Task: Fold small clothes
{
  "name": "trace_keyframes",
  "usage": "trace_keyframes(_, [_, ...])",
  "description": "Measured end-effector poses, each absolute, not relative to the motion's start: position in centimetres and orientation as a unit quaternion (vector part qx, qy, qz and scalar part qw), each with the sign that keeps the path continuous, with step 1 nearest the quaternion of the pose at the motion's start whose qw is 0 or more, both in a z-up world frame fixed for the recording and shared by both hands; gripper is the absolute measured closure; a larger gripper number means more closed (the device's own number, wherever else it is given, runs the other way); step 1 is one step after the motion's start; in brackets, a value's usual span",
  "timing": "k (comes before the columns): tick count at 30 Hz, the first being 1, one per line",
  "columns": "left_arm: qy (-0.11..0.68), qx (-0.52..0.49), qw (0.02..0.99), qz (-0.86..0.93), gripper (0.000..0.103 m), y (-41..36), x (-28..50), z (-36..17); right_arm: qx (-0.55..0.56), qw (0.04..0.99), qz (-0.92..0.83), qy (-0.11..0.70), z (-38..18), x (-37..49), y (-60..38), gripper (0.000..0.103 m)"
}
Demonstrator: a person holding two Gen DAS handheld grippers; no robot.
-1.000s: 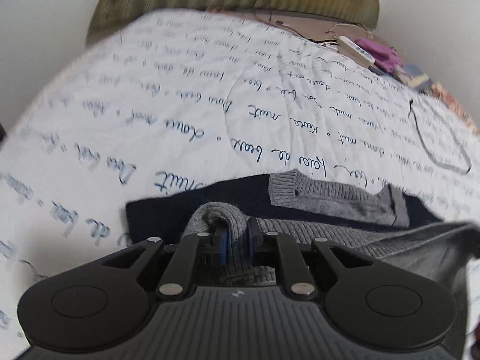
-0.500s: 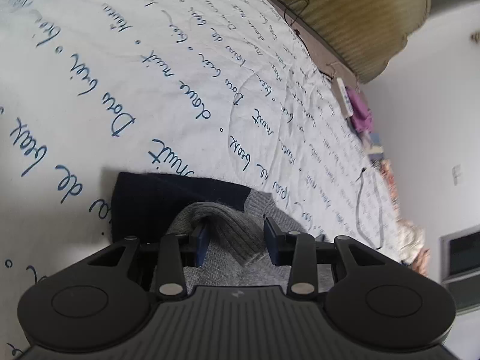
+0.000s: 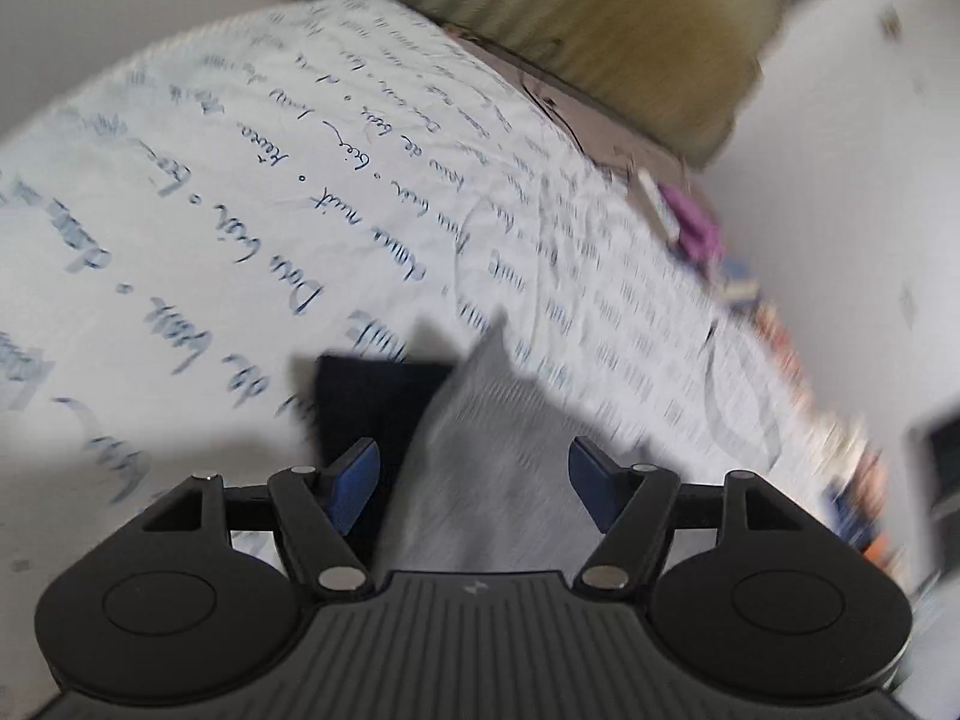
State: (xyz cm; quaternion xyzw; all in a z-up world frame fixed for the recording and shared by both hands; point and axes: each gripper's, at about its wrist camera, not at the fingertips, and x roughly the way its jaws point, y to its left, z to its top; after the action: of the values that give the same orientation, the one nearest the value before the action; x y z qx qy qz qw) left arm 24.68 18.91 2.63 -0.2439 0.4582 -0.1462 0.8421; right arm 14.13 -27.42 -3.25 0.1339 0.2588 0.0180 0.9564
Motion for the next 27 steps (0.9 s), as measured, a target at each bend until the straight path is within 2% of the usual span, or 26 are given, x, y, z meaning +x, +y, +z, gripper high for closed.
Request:
trace_keyframes(6, [0.430,-0.107,0.873,-0.204,0.034,17.8,17.2,2.0,0.148,0.953,0.042,0.260,-1.8,7.8,-28.8,0.035])
trace_keyframes(13, [0.408,-0.050,0.875,-0.255,0.034,17.7,11.9,0.6,0.179,0.934,0.096,0.294,-3.0,1.3,-28.5,0.035])
trace_keyframes(17, [0.398,-0.066,0.869,-0.286,0.034,18.4,10.8,0.5,0.184,0.922,0.128,0.316,-4.3,-0.5,-27.0,0.037])
trace_keyframes(19, [0.391,-0.071,0.868,-0.298,0.034,18.5,10.5,0.5,0.185,0.918,0.142,0.321,-4.8,-0.9,-26.0,0.048])
trace_keyframes(21, [0.387,-0.067,0.869,-0.300,0.034,18.4,10.3,0.4,0.174,0.916,0.149,0.330,-5.3,-0.9,-25.1,0.052])
trace_keyframes(22, [0.388,-0.066,0.869,-0.299,0.034,18.3,10.3,0.1,0.170,0.915,0.146,0.335,-5.6,-0.7,-24.9,0.059])
trace_keyframes(24, [0.395,-0.065,0.868,-0.294,0.035,18.1,10.6,-0.5,0.180,0.914,0.138,0.337,-6.1,-0.4,-24.9,0.082])
trace_keyframes(25, [0.396,-0.064,0.870,-0.287,0.037,18.1,10.6,-0.8,0.187,0.914,0.134,0.334,-6.1,-0.4,-25.0,0.090])
trace_keyframes(26, [0.398,-0.061,0.872,-0.280,0.056,18.1,10.7,-1.0,0.191,0.916,0.132,0.328,-6.0,-0.6,-25.2,0.092])
trace_keyframes(27, [0.402,-0.056,0.871,-0.276,0.080,18.1,10.7,-1.2,0.189,0.919,0.129,0.322,-5.7,-0.9,-25.2,0.093])
